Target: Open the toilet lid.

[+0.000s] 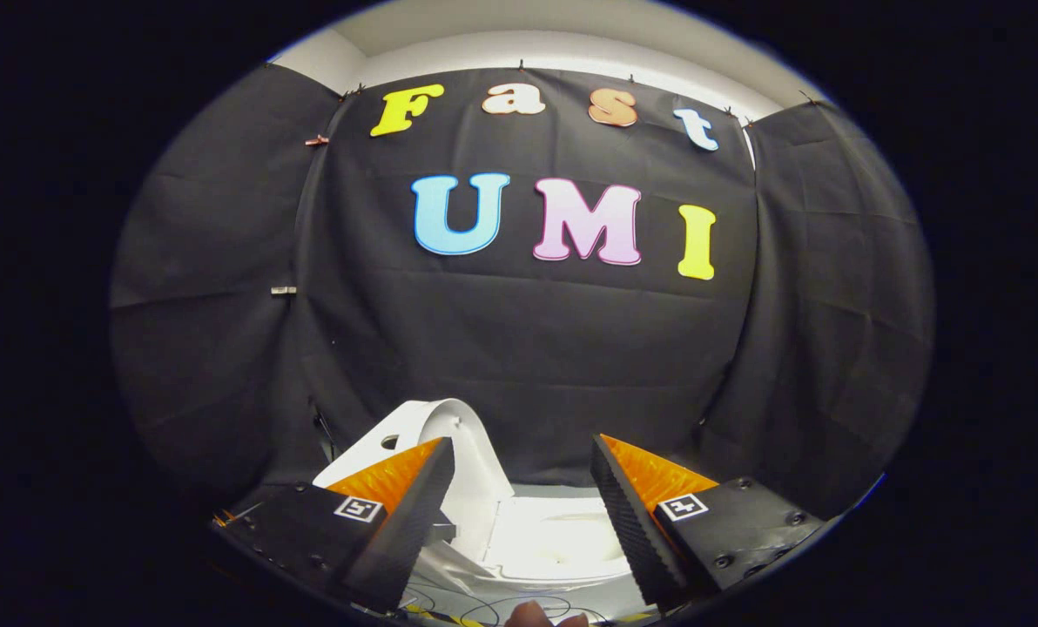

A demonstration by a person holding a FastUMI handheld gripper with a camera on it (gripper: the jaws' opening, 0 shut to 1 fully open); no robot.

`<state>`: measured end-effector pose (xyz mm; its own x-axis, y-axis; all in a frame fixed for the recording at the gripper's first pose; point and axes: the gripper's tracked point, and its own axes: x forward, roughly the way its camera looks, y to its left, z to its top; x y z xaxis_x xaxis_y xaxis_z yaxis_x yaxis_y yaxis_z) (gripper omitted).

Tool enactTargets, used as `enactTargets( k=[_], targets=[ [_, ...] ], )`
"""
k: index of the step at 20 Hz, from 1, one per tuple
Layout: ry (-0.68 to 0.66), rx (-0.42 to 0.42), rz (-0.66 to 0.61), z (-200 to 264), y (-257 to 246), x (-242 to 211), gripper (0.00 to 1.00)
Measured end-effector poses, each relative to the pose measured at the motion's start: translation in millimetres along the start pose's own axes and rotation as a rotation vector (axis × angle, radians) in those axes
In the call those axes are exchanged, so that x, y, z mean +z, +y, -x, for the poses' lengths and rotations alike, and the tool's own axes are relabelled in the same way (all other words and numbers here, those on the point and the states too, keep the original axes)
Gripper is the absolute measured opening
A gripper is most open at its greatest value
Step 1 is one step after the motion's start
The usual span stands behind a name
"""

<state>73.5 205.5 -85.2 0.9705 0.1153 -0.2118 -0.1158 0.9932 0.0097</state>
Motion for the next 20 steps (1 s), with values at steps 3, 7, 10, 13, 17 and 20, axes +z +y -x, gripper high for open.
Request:
enactTargets(
  k=[3,7,10,13,17,20],
  targets=[
    [-0.011,-0.029,-0.011,17,-31,12,0.99],
    [-0.014,-0.051,-0.031,44,-65,20,0.99],
    [-0.012,-0.063,-0.017,59,-88,21,0.99],
    [-0.067,-0.095,0.000,77,-114,41,0.99],
    [-0.110,-0.117,-0.020,98,-134,54,0.98],
    [-0.120,-0.145,-0.024,103,-150,56,0.98]
  ],
)
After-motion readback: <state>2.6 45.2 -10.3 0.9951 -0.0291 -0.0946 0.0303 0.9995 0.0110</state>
